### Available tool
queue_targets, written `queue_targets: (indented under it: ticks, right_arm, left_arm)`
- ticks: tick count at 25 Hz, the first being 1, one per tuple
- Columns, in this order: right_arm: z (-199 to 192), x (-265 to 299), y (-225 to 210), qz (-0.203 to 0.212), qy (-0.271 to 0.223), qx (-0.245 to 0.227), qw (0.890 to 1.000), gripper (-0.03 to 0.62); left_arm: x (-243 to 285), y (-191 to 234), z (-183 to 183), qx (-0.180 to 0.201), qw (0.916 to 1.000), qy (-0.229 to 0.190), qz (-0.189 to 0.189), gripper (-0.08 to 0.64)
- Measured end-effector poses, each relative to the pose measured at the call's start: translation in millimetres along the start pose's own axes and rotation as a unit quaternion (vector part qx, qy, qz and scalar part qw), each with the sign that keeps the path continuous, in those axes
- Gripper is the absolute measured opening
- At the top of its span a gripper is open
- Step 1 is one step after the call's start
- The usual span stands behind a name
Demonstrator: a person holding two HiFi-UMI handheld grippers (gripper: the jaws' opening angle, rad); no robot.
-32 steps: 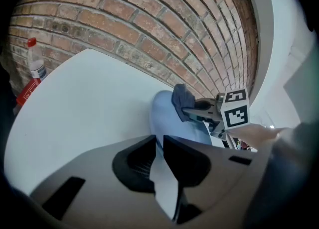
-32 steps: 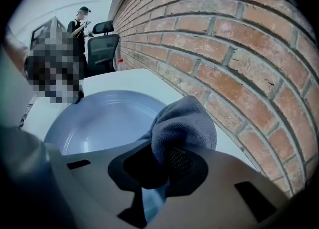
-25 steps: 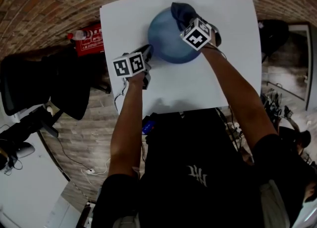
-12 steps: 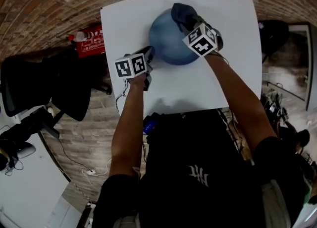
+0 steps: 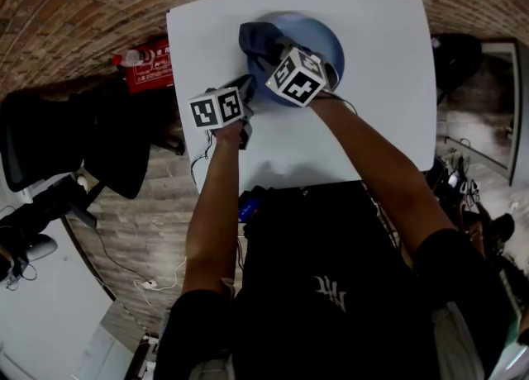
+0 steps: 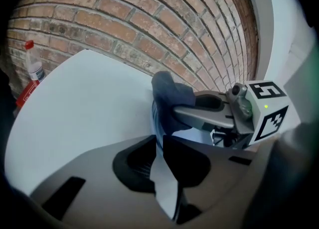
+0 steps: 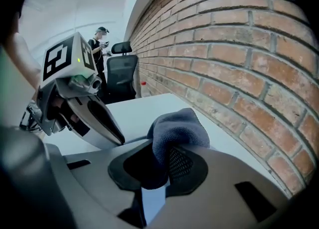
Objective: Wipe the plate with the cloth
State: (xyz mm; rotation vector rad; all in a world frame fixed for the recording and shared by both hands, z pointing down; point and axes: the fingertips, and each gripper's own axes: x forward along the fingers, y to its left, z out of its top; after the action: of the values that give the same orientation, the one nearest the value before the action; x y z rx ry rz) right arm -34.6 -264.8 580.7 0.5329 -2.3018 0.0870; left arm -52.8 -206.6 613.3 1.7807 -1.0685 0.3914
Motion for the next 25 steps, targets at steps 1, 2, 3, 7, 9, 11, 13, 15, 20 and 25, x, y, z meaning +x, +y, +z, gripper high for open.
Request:
queue_targets:
  ticks: [1, 2, 3, 7, 9, 11, 13, 15, 20, 25]
  right_arm:
    - [-4, 5, 5, 0.005, 0.008, -0.002, 1.000, 0.074]
    - [-8, 10, 9, 0.010, 0.017, -0.008, 1.000, 0.074]
    - [-11, 15, 13, 0.014, 0.026, -0.020, 0.999, 0.074]
    - [-19, 27, 20, 0.016, 0.053, -0.056, 0.997, 0.074]
    - [-22, 29, 20, 0.016, 0.058, -0.055, 0.997, 0.074]
    - [-26, 29, 19, 0.016, 0.059, -0.051, 0.997, 0.074]
    - [-31, 28, 16, 0.015, 0.060, -0.048, 0.997, 0.074]
    - [-34, 25, 12, 0.012, 0.063, -0.051, 0.997, 0.074]
    - [-46, 14, -2, 0.002, 0.076, -0.050, 0.996, 0.074]
    - [-61, 1, -17, -0.012, 0.089, -0.060, 0.994, 0.074]
  left_arm:
    - [0, 0, 0, 0.000, 1.0000, 0.000, 0.000, 0.046]
    - [1, 0, -1, -0.001, 1.0000, -0.001, 0.000, 0.045]
    - [1, 0, -1, -0.001, 1.0000, -0.001, 0.001, 0.046]
    - [0, 0, 0, -0.001, 1.0000, -0.002, 0.002, 0.046]
    - [0, 1, 0, -0.003, 1.0000, -0.003, 0.001, 0.045]
    - [-1, 1, 0, -0.004, 1.0000, -0.004, 0.000, 0.046]
    - [0, 2, 0, -0.005, 1.0000, -0.004, 0.000, 0.044]
    - [0, 2, 1, -0.004, 1.0000, -0.004, 0.001, 0.043]
    - [0, 3, 2, -0.003, 1.0000, -0.004, 0.005, 0.041]
    - [0, 2, 3, -0.004, 0.9999, -0.008, 0.005, 0.040]
